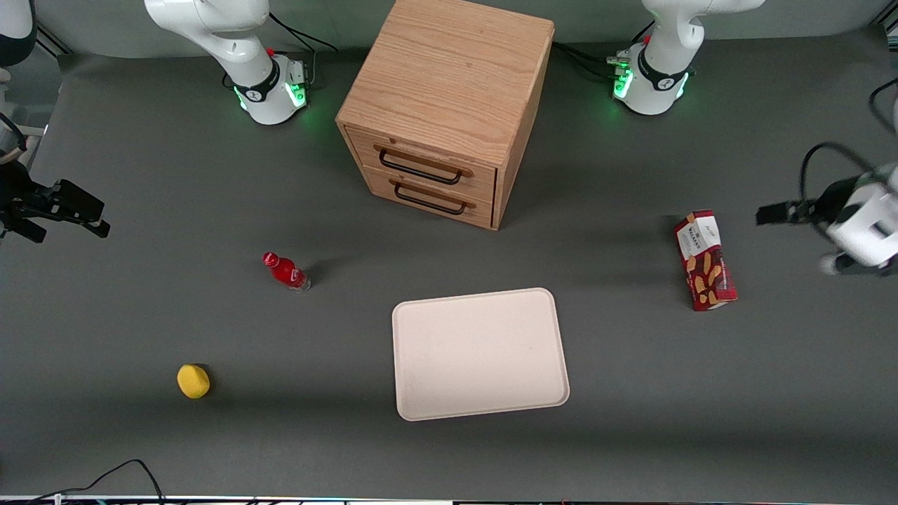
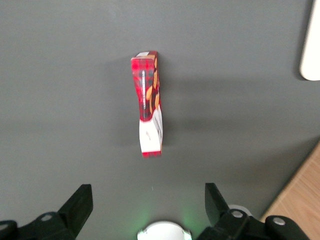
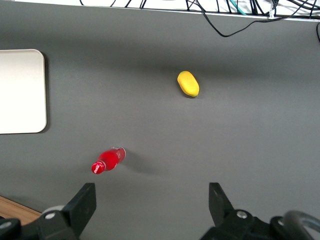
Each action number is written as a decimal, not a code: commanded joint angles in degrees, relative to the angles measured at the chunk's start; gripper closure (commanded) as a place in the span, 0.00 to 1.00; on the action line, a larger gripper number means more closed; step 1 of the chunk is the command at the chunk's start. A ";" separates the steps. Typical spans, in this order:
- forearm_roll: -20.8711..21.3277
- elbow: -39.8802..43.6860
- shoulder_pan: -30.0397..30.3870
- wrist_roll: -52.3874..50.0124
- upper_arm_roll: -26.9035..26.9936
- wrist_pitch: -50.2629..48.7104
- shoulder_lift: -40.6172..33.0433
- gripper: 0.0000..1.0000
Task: Place red cookie box on tray
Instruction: 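Move the left gripper over the red plaid shortbread box, fingers open, then lower the left gripper, close on the box end and lift it upright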
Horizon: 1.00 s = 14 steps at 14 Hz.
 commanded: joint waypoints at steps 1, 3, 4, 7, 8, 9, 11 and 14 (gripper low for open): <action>0.53 -14.50 0.16 3.83 1.74 14.39 -1.97 0.00; 0.53 -22.85 0.16 5.42 2.44 27.39 -1.18 0.00; 0.53 -26.29 0.16 5.33 2.53 32.93 -1.00 0.00; -0.08 -33.68 0.16 5.33 2.53 47.53 1.01 0.00; -0.44 -35.70 0.16 4.72 2.53 52.45 2.07 0.01; -0.70 -37.12 0.16 4.02 2.53 55.89 2.77 0.47; -1.06 -37.48 0.42 4.10 2.53 56.46 3.22 1.00; -1.40 -37.39 0.42 3.93 2.53 56.11 3.05 1.00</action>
